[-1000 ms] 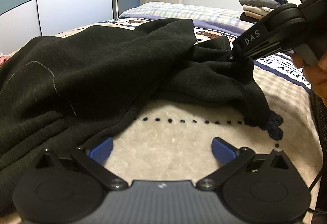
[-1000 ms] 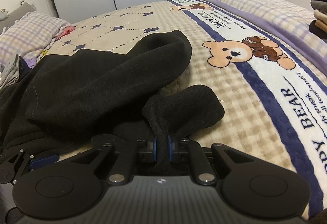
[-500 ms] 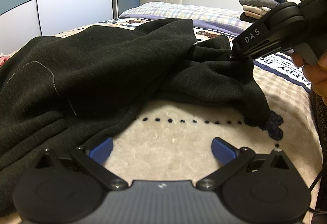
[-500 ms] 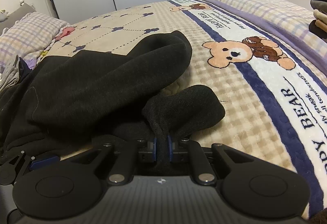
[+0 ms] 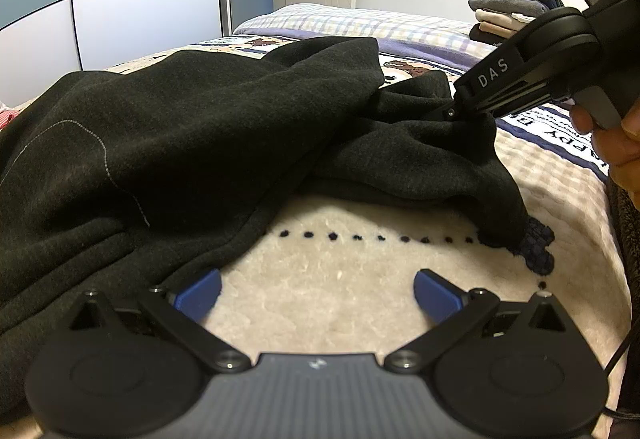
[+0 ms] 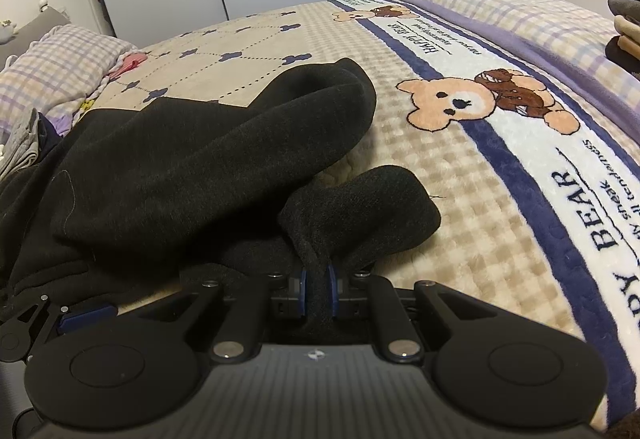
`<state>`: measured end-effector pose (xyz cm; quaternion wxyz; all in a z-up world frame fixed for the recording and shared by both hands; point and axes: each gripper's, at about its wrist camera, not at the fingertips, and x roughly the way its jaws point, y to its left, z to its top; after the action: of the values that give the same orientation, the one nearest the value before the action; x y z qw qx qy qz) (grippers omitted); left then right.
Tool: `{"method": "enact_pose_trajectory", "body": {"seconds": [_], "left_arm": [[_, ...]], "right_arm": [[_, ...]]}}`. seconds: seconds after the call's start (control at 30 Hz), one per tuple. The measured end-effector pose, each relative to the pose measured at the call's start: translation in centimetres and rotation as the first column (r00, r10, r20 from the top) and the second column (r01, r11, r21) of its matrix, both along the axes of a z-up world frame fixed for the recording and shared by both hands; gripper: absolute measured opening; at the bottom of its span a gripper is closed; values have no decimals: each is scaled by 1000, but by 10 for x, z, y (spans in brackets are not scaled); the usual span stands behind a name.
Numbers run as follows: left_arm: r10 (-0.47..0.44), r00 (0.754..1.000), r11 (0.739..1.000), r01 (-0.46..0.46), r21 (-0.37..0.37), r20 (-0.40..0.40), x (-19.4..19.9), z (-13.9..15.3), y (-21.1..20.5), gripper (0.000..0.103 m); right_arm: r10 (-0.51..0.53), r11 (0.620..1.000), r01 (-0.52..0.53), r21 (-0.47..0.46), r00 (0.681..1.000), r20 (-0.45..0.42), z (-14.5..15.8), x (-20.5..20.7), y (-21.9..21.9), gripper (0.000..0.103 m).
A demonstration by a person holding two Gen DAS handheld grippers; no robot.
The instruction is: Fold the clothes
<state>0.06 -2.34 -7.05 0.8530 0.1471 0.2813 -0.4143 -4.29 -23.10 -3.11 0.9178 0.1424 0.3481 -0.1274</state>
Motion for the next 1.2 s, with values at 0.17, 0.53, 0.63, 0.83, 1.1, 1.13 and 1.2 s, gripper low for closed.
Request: {"method": "enact_pose_trajectory", "body": {"seconds": [0.17,0.53,0.63,0.83,1.1,1.13,1.2], "left_arm": [[0,1000,1000,0,0,0,0,0,0,103],[0,1000,1000,0,0,0,0,0,0,103],[0,1000,1000,0,0,0,0,0,0,103],[0,1000,1000,0,0,0,0,1,0,103],[-1,1000,1000,1,0,0,0,1,0,103],[-1,1000,1000,1,0,0,0,1,0,103],[-1,1000,1000,1,0,0,0,1,0,103]], "right_arm": [[1,1000,-1,4,1000,0,0,1,-1,12],[4,1000,-4,19,1000,3,-1,1,-4,12],[3,1000,-3,24,1000,5,-2,0,-4,12],[7,1000,-8,29,1000,6,-2,1,-6,12],[7,999,-7,35,1000,8,-3,0,-7,12],[7,999,-7,36,1000,8,-3,0,-7,12],[7,999,-8,38,1000,9,-3,0,-7,12]]}}
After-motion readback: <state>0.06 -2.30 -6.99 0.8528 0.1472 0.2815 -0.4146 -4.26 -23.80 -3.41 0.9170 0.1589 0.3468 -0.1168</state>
